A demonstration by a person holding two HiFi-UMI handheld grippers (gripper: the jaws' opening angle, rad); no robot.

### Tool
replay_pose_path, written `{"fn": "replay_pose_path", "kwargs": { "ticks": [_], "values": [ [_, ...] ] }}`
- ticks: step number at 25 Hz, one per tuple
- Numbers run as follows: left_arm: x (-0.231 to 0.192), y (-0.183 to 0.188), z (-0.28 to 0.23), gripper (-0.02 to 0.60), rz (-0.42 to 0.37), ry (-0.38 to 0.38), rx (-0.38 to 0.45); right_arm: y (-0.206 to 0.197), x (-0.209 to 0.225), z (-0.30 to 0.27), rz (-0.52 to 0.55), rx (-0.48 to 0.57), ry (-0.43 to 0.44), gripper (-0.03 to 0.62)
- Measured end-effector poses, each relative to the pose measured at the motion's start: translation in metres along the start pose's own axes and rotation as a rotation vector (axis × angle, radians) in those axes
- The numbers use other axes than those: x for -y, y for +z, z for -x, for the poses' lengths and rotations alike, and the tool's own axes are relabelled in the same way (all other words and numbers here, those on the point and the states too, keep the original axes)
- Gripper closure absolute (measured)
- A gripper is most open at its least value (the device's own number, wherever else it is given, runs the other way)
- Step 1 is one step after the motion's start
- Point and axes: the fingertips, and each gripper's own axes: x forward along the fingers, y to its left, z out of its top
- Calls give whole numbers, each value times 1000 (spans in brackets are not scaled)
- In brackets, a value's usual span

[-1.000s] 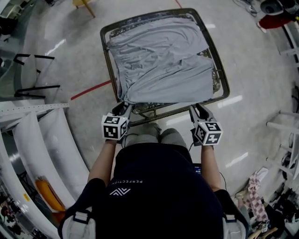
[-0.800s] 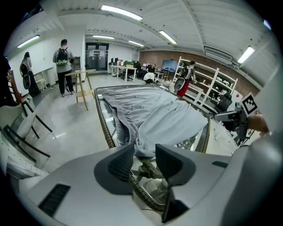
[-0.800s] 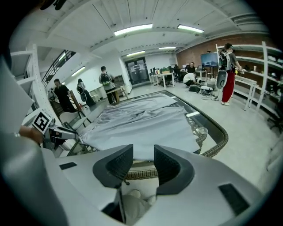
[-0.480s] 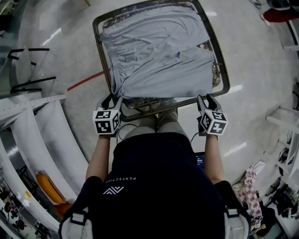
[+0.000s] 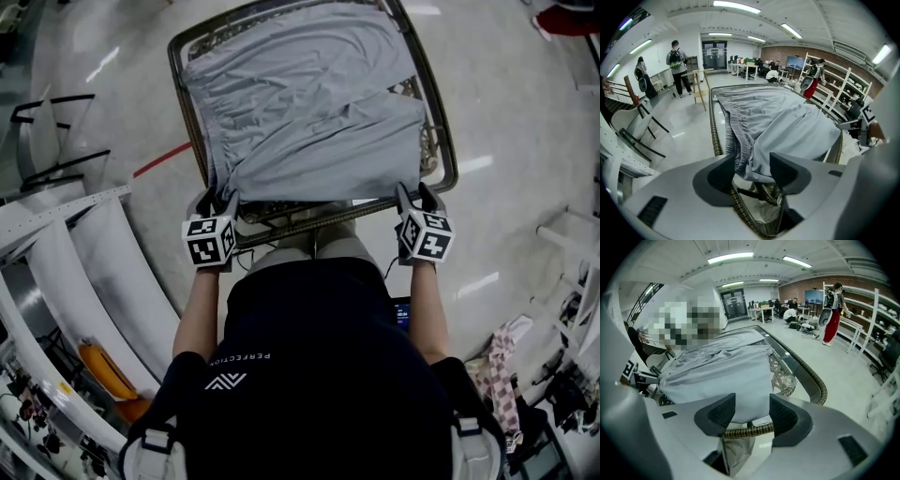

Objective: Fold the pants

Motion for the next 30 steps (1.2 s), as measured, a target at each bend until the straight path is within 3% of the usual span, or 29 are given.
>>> {"fn": "replay_pose_path", "kwargs": {
  "ticks": [5,10,20,24,30],
  "values": [
    [-6,-2,-8,339,15,48,-39,-2,8,-10,-8,-38,-5,379],
    [-19,-5,-16,339,-29,123,-82,-7,11,-18,17,-89,-22,378],
    [-17,-3,-22,342,5,135,-117,-2,-4,-24,90,-101,-16,382],
    [-14,-4,-23,366,-2,131,-122,-2,6,-22,65,-97,-29,459],
    [-10,-6,-25,419,-10,115,-113,-4,7,-22,73,-112,-41,525]
  ]
}}
